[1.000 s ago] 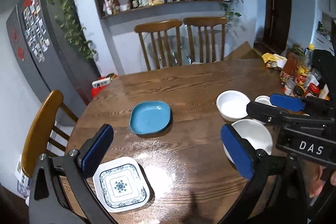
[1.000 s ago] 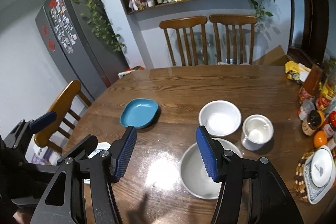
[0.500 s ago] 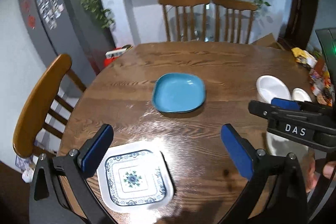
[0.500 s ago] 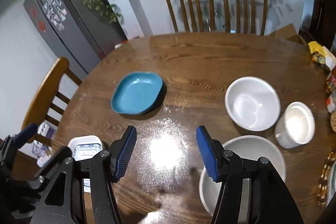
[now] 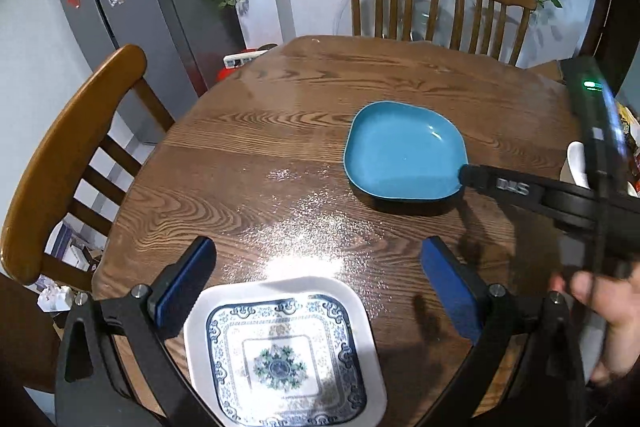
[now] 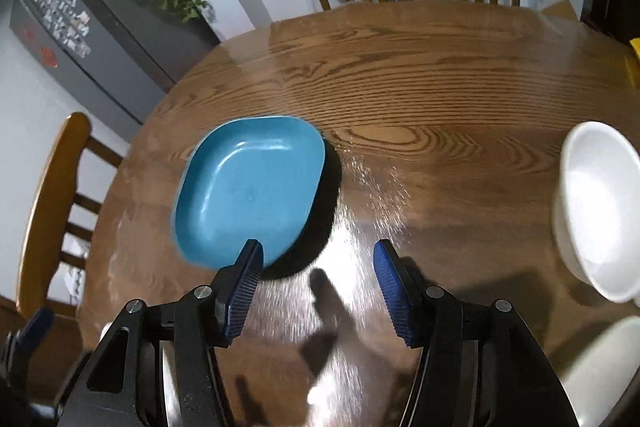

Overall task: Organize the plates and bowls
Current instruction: 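Grasp the blue plate rim with the right tool while the left tool grips the same rim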

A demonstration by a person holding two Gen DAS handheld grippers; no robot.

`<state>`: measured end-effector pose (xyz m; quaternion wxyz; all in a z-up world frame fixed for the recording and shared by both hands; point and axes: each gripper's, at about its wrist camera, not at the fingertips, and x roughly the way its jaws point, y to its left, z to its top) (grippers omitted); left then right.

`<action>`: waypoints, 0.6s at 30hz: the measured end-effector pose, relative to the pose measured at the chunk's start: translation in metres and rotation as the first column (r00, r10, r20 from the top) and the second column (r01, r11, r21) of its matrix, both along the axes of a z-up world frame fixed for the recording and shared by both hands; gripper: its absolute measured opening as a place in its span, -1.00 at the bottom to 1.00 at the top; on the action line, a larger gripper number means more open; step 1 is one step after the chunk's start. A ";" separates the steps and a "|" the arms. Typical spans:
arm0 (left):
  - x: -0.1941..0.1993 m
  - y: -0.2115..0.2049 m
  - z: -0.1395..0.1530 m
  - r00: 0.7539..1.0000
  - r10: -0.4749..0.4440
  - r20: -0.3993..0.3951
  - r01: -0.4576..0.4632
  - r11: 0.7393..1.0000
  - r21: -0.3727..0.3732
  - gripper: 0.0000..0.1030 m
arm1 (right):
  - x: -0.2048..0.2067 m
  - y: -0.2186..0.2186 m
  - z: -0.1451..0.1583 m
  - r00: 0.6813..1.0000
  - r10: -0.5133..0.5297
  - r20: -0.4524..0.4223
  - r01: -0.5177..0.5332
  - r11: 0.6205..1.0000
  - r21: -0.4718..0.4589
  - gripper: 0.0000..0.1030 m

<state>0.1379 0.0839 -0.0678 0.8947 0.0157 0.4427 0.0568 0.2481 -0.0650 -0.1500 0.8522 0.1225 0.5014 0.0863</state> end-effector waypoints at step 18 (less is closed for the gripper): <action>-0.002 -0.039 -0.023 0.976 -0.200 -0.082 0.194 0.978 -0.072 0.89 | -0.096 -0.029 -0.006 0.998 0.012 -0.069 -0.022 0.989 -0.143 -0.91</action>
